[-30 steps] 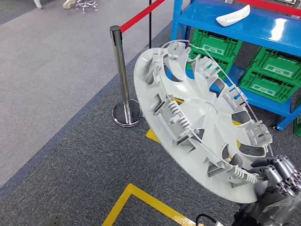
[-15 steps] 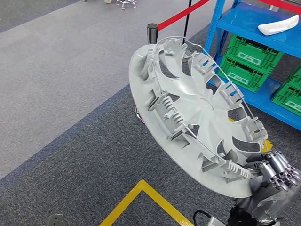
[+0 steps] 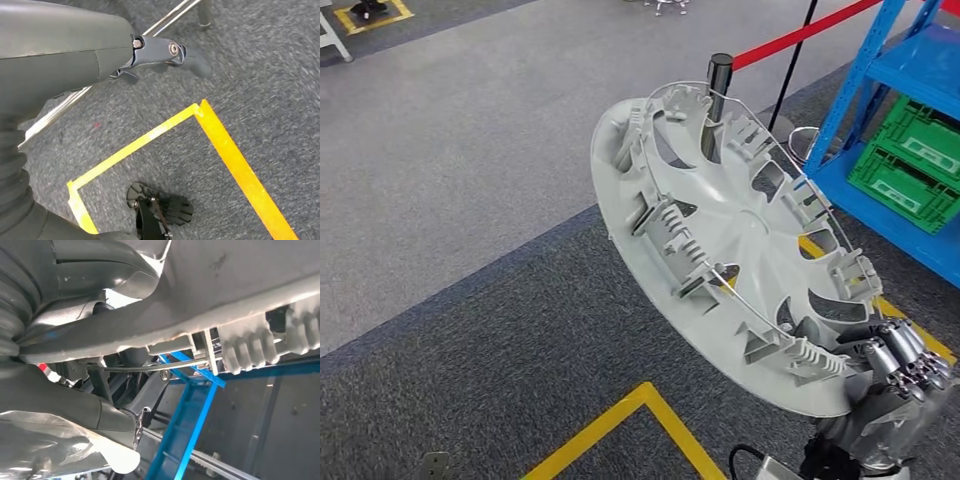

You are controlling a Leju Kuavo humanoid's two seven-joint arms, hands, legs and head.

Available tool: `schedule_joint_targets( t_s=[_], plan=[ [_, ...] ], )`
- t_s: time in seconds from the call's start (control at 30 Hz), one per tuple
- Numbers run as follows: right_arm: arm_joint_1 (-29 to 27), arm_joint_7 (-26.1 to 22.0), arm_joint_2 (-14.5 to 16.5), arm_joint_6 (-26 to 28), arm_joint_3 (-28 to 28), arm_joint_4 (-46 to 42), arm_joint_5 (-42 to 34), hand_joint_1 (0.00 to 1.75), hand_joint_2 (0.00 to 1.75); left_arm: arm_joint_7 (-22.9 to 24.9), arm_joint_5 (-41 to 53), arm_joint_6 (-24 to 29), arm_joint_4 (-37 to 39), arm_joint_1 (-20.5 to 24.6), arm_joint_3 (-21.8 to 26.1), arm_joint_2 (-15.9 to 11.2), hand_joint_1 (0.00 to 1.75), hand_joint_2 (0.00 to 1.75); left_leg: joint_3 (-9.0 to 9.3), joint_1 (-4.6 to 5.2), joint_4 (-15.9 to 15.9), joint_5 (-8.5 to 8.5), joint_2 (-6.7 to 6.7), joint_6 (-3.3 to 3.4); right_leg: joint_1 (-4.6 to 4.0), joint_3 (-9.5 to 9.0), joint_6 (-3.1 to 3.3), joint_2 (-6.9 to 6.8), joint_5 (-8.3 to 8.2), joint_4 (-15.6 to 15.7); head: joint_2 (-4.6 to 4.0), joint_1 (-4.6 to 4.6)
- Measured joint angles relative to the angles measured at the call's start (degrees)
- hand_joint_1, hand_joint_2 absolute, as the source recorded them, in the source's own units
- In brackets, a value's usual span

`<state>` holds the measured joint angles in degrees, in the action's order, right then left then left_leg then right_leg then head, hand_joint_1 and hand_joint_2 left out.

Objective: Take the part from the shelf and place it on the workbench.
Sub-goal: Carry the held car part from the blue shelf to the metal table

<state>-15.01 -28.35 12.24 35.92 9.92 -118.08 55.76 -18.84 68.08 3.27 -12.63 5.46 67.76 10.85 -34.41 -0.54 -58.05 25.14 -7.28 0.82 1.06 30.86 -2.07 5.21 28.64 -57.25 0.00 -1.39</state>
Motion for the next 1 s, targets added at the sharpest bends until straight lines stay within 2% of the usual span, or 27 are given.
schedule_joint_targets(
  t_s=[0.03, 0.07, 0.1, 0.13, 0.17, 0.2, 0.23, 0.27, 0.3, 0.33, 0.37, 0.43, 0.47, 0.5, 0.53, 0.57, 0.6, 0.63, 0.7, 0.73, 0.77, 0.8, 0.83, 0.87, 0.93, 0.97, 1.0],
  plan=[
    [0.0, 0.0, 0.0, 0.0, 0.0, 0.1, 0.0, 1.75, 1.75, 0.0, 0.0, 0.0, 0.0, -0.1, 0.0, 0.0, 0.0, 1.75, -0.32, -0.14, 0.0, -0.16, -0.63, -0.41, -0.01, -0.12, 0.27, -0.65, -0.05, 0.1, 0.0, 0.0],
    [0.1, 0.0, 0.0, 0.0, 0.1, 0.1, 0.0, 1.75, 1.75, 0.0, 0.0, 0.0, 0.0, -0.1, 0.0, -0.1, 0.0, 1.75, -0.58, -0.15, -0.2, -0.06, -0.3, -0.77, 0.0, -0.17, 0.59, -1.4, -0.19, 0.3, 0.0, 0.01],
    [0.1, 0.0, 0.0, 0.1, 0.1, 0.2, 0.0, 1.75, 1.75, 0.0, 0.0, 0.0, 0.0, -0.2, 0.0, -0.1, 0.0, 1.75, -1.07, -0.08, -1.2, 0.56, 0.86, -1.06, 0.06, -0.31, 0.96, -2.21, -0.28, 0.5, 0.0, 0.19],
    [0.1, 0.0, 0.0, 0.1, 0.2, 0.2, 0.0, 1.75, 1.75, 0.0, 0.1, 0.0, 0.0, -0.2, 0.0, -0.1, 0.0, 1.75, -2.0, 0.03, -3.2, 1.79, 2.5, -1.29, 0.13, -0.48, 1.28, -3.13, -0.34, 0.7, 0.0, 0.41],
    [0.1, 0.0, 0.0, 0.2, 0.2, 0.2, 0.0, 1.75, 1.75, 0.0, 0.1, 0.0, 0.0, -0.1, 0.0, -0.1, 0.0, 1.75, -3.38, 0.07, -6.4, 3.52, 4.47, -1.46, 0.05, -0.62, 1.52, -4.05, -0.28, 0.7, 0.0, 0.6],
    [0.1, 0.0, 0.0, 0.3, 0.2, 0.2, -0.1, 1.75, 1.75, 0.0, 0.2, 0.0, 0.0, 0.0, 0.0, -0.1, 0.0, 1.75, -5.13, 0.04, -10.2, 5.4, 5.69, -1.62, -0.04, -0.67, 1.69, -4.96, -0.16, 0.7, 0.0, 0.8],
    [0.0, 0.1, 0.0, 0.3, 0.2, 0.2, -0.1, 1.75, 1.75, 0.0, 0.3, 0.0, 0.0, 0.1, 0.0, 0.0, 0.0, 1.75, -6.7, -0.02, -13.7, 6.81, 6.27, -1.74, -0.13, -0.72, 1.77, -5.94, -0.06, 0.7, 0.0, 0.82],
    [-0.1, 0.1, 0.0, 0.4, 0.2, 0.2, -0.2, 1.75, 1.75, 0.0, 0.4, 0.0, 0.0, 0.1, 0.0, 0.0, 0.0, 1.75, -7.56, -0.05, -15.7, 7.34, 6.52, -1.8, -0.19, -0.77, 1.8, -6.86, 0.05, 0.7, 0.0, 0.82],
    [-0.2, 0.2, 0.0, 0.4, 0.2, 0.2, -0.4, 1.75, 1.75, 0.0, 0.6, 0.0, 0.0, 0.0, 0.0, 0.0, 0.0, 1.75, -7.37, -0.06, -15.7, 6.81, 6.68, -1.78, -0.22, -0.85, 1.77, -7.71, 0.16, 0.7, 0.0, 0.83],
    [-0.2, 0.2, 0.0, 0.5, 0.1, 0.2, -0.7, 1.75, 1.75, 0.0, 0.8, 0.0, 0.0, 0.0, 0.0, 0.0, 0.0, 1.75, -6.02, -0.05, -13.5, 5.33, 6.94, -1.68, -0.24, -1.01, 1.68, -8.49, 0.29, 0.7, 0.0, 0.84],
    [-0.3, 0.2, 0.0, 0.5, 0.1, 0.2, -1.0, 1.75, 1.75, 0.0, 1.0, 0.0, 0.0, 0.0, 0.0, 0.0, 0.0, 1.75, -3.83, 0.03, -9.6, 3.42, 7.8, -1.48, -0.28, -1.26, 1.53, -9.19, 0.47, 0.7, 0.0, 0.84],
    [-0.5, 0.1, 0.0, 0.5, 0.0, 0.1, -1.8, 1.75, 1.75, -0.1, 1.3, 0.1, 0.0, 0.1, 0.0, 0.0, 0.0, 1.75, -0.06, 0.59, -2.8, 1.36, 10.41, -0.87, -0.62, -1.64, 1.03, -10.53, 0.91, 0.6, 0.0, 0.86],
    [-0.6, 0.0, 0.0, 0.4, -0.2, 0.0, -2.2, 1.75, 1.75, -0.1, 1.4, 0.1, 0.0, 0.2, 0.0, 0.0, 0.0, 1.75, 0.76, 0.85, -1.1, 1.19, 11.3, -0.52, -0.8, -1.76, 0.77, -11.13, 1.09, 0.5, 0.0, 0.85],
    [-0.6, -0.1, 0.0, 0.4, -0.3, -0.1, -2.5, 1.75, 1.75, -0.1, 1.5, 0.2, 0.0, 0.2, 0.0, 0.1, 0.0, 1.75, 0.81, 1.08, -0.7, 1.51, 11.42, -0.19, -0.96, -1.81, 0.53, -11.75, 1.23, 0.5, 0.0, 0.83],
    [-0.6, -0.2, 0.0, 0.4, -0.4, -0.2, -2.8, 1.75, 1.75, -0.1, 1.5, 0.3, 0.0, 0.2, 0.0, 0.1, 0.0, 1.75, 0.66, 1.07, -0.6, 1.49, 10.81, 0.18, -0.98, -1.95, 0.3, -12.35, 1.34, 0.5, 0.0, 0.81],
    [-0.6, -0.3, 0.0, 0.3, -0.5, -0.2, -3.0, 1.75, 1.75, -0.1, 1.6, 0.3, 0.0, 0.1, 0.0, 0.1, 0.0, 1.75, 0.65, 0.99, -0.5, 1.43, 10.18, 0.5, -0.89, -1.95, -0.01, -12.21, 1.63, 0.4, 0.0, 0.78],
    [-0.7, -0.5, 0.0, 0.3, -0.6, -0.2, -3.2, 1.75, 1.75, -0.1, 1.6, 0.3, 0.0, 0.0, 0.0, 0.2, 0.0, 1.75, 0.7, 0.88, -0.3, 1.33, 9.57, 0.85, -0.77, -1.73, -0.3, -11.12, 2.28, -0.2, 0.0, 0.73],
    [-0.8, -0.6, -0.1, 0.2, -0.8, -0.3, -3.5, 1.75, 1.75, -0.1, 1.7, 0.4, 0.0, 0.0, 0.0, 0.2, 0.0, 1.75, 0.76, 0.73, -0.1, 1.19, 8.95, 1.18, -0.65, -0.96, -0.52, -9.46, 3.46, -1.8, 0.0, 0.61],
    [-0.9, -0.9, -0.2, 0.1, -1.1, -0.4, -3.9, 1.75, 1.75, -0.2, 1.8, 0.5, 0.0, 0.2, -0.1, 0.4, 0.0, 1.75, 0.76, 0.64, 0.0, 1.07, 7.66, 1.64, -0.5, 2.43, -0.68, -6.12, 6.99, -8.9, 0.0, 0.35],
    [-0.9, -1.0, -0.2, 0.0, -1.2, -0.4, -4.1, 1.75, 1.75, -0.2, 1.9, 0.5, 0.0, 0.2, -0.1, 0.4, 0.0, 1.75, 0.75, 0.68, 0.0, 1.08, 6.93, 1.76, -0.5, 4.58, -0.67, -5.54, 8.49, -13.0, 0.0, 0.26],
    [-1.0, -1.2, -0.3, -0.1, -1.4, -0.4, -4.3, 1.75, 1.75, -0.3, 1.9, 0.5, 0.0, 0.3, -0.1, 0.5, 0.0, 1.75, 0.78, 0.73, 0.0, 1.09, 6.15, 1.81, -0.51, 6.27, -0.65, -5.35, 9.04, -15.9, 0.0, 0.26],
    [-1.0, -1.3, -0.3, -0.3, -1.6, -0.4, -4.5, 1.75, 1.75, -0.3, 2.0, 0.5, 0.0, 0.2, -0.1, 0.5, 0.0, 1.75, 0.83, 0.76, 0.0, 1.1, 5.33, 1.83, -0.51, 7.08, -0.58, -5.28, 8.4, -16.7, 0.0, 0.26],
    [-1.0, -1.6, -0.3, -0.6, -1.8, -0.4, -4.6, 1.75, 1.75, -0.3, 2.0, 0.5, 0.0, 0.2, -0.1, 0.6, 0.0, 1.75, 0.92, 0.76, 0.0, 1.1, 4.49, 1.82, -0.5, 6.75, -0.47, -5.15, 6.61, -15.1, 0.0, 0.26],
    [-1.0, -1.9, -0.3, -0.8, -1.9, -0.4, -4.7, 1.75, 1.75, -0.4, 2.0, 0.5, 0.0, 0.2, -0.1, 0.6, 0.0, 1.75, 1.04, 0.74, -0.1, 1.13, 3.6, 1.78, -0.46, 5.36, -0.31, -4.66, 4.02, -11.4, 0.0, 0.26],
    [-1.0, -2.3, -0.3, -1.2, -2.1, -0.4, -5.0, 1.75, 1.75, -0.4, 2.0, 0.5, 0.0, 0.3, -0.1, 0.6, 0.0, 1.75, 0.98, 0.7, -0.3, 1.19, 2.04, 1.52, -0.13, 2.12, -0.01, -1.71, 0.5, -3.7, 0.0, 0.32],
    [-1.0, -2.5, -0.3, -1.3, -2.2, -0.4, -5.0, 1.75, 1.75, -0.5, 2.0, 0.5, 0.0, 0.4, -0.1, 0.6, 0.0, 1.75, 0.68, 0.59, -0.4, 1.13, 1.34, 1.21, -0.05, 1.07, 0.08, -0.42, -0.09, -1.4, 0.0, 0.34],
    [-1.0, -2.6, -0.3, -1.4, -2.3, -0.5, -5.1, 1.75, 1.75, -0.5, 2.0, 0.5, 0.0, 0.4, -0.1, 0.6, 0.0, 1.75, 0.31, 0.41, -0.5, 1.0, 0.67, 0.8, -0.04, 0.66, 0.17, 0.38, 0.09, -0.7, 0.0, 0.36]
  ],
)
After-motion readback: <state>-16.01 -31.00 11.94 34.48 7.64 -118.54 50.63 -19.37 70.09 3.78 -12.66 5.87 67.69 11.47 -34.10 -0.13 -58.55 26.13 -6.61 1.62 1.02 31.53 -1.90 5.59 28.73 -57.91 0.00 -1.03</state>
